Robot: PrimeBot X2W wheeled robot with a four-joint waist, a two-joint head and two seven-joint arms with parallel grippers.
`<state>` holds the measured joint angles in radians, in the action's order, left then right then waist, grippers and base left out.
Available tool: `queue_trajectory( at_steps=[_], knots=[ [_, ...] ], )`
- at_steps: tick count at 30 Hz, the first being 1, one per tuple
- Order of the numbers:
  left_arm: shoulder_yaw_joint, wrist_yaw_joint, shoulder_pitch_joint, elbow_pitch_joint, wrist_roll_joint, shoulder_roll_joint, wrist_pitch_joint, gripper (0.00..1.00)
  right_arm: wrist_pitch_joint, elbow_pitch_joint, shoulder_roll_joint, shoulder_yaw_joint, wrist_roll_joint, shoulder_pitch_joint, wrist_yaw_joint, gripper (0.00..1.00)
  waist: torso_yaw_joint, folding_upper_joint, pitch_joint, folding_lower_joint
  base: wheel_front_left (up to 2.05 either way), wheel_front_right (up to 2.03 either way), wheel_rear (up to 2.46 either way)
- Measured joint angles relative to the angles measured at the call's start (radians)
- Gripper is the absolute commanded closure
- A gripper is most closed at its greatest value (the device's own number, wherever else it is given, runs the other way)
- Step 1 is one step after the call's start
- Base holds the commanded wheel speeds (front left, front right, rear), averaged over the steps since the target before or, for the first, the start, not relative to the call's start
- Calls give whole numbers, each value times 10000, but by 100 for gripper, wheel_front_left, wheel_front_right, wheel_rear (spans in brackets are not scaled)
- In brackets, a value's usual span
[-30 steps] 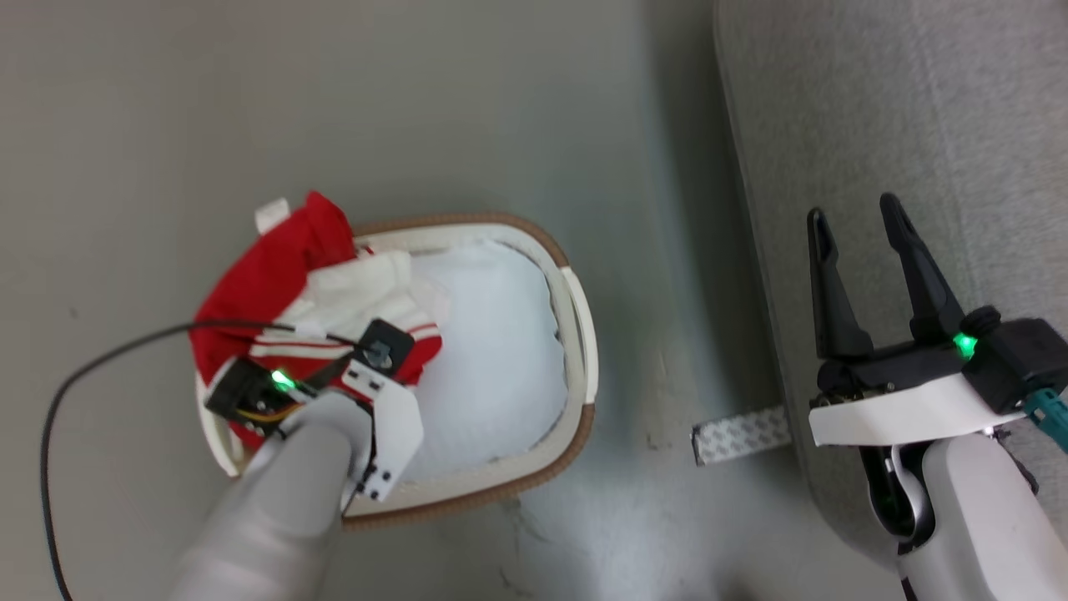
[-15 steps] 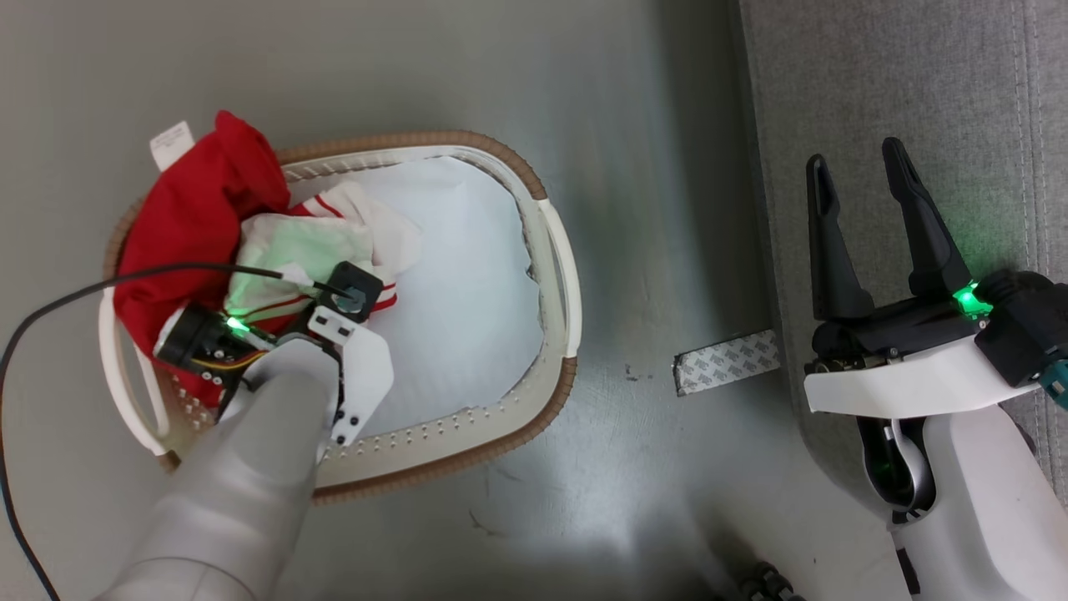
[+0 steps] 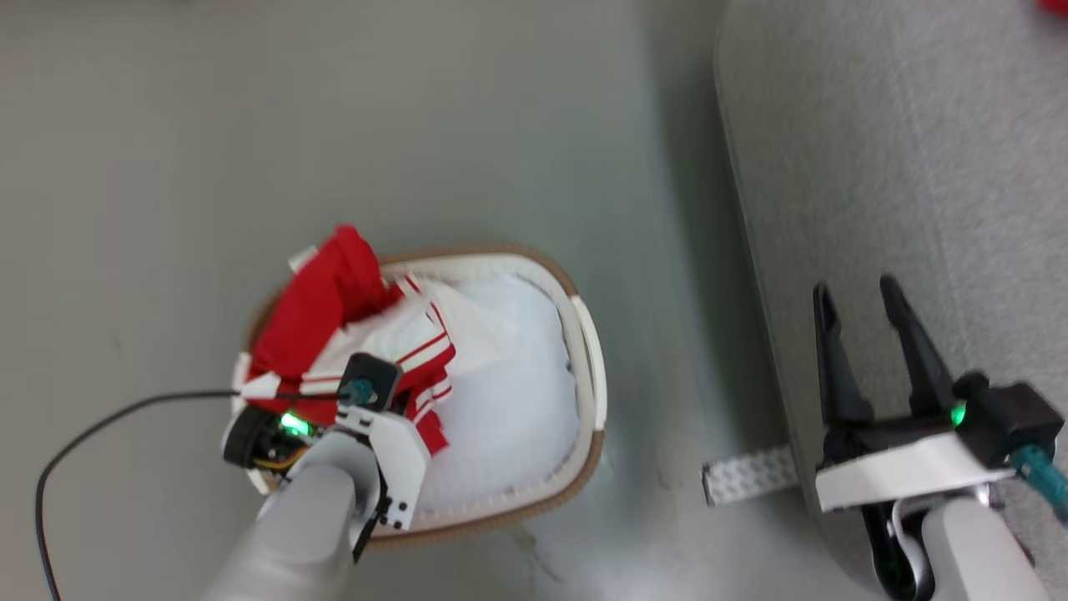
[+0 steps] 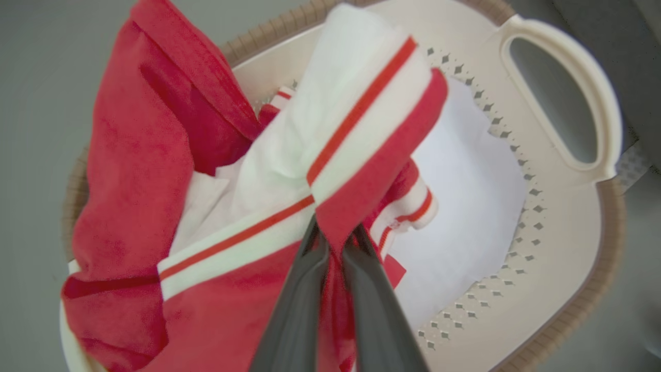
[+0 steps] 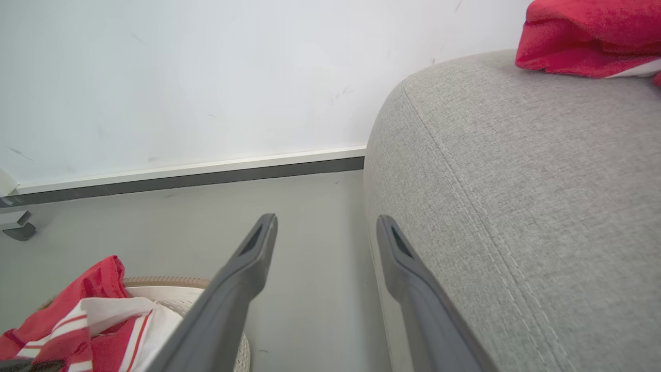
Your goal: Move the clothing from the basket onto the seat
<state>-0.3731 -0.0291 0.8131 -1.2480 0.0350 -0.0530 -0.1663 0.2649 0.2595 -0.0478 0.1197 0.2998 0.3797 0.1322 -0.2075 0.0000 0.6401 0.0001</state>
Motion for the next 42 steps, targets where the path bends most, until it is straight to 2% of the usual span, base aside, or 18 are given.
queue_trajectory(
  at_steps=[5,10,16,21,27,29,32,38,42],
  knots=[
    [-13,-537,-887,869,-1287,19,-476,100,0,370,6,-109,-144,-915,0,0,352,0,-1619,-1,0,0,0],
    [-543,-669,-1801,2148,-2583,29,-550,100,0,650,-2,-174,-259,-1758,0,0,728,0,-3284,-4,0,0,0],
    [-980,-403,-2568,3795,-3557,31,-339,100,0,656,0,105,-502,-2435,0,0,1125,0,-5101,-5,0,0,0],
    [-1030,-52,-2871,5503,-3806,35,61,100,0,412,-6,412,-629,-2753,0,0,1373,1,-6232,-6,0,0,0],
    [-897,224,-3180,7881,-4103,-140,832,100,0,-29,-98,1158,-596,-2870,-2,0,1553,1,-6882,-5,0,0,0],
    [-888,397,-3395,9003,-4128,-328,1300,100,0,-282,-337,1685,-485,-2903,-2,0,1569,1,-6973,-4,0,0,0],
    [-951,533,-3603,9929,-4128,-466,1703,100,0,-523,-677,2355,-196,-2834,-2,0,1567,1,-6985,-4,0,0,0],
    [-1147,740,-3913,11064,-4126,-594,2282,100,0,-339,-1567,4495,477,-1696,-2,0,1555,1,-6927,-2,0,0,0],
    [-1243,802,-3976,11369,-4123,-635,2454,100,-111,255,-1733,5706,844,-500,-2,0,1559,1,-6873,-2,0,0,0]
  ],
)
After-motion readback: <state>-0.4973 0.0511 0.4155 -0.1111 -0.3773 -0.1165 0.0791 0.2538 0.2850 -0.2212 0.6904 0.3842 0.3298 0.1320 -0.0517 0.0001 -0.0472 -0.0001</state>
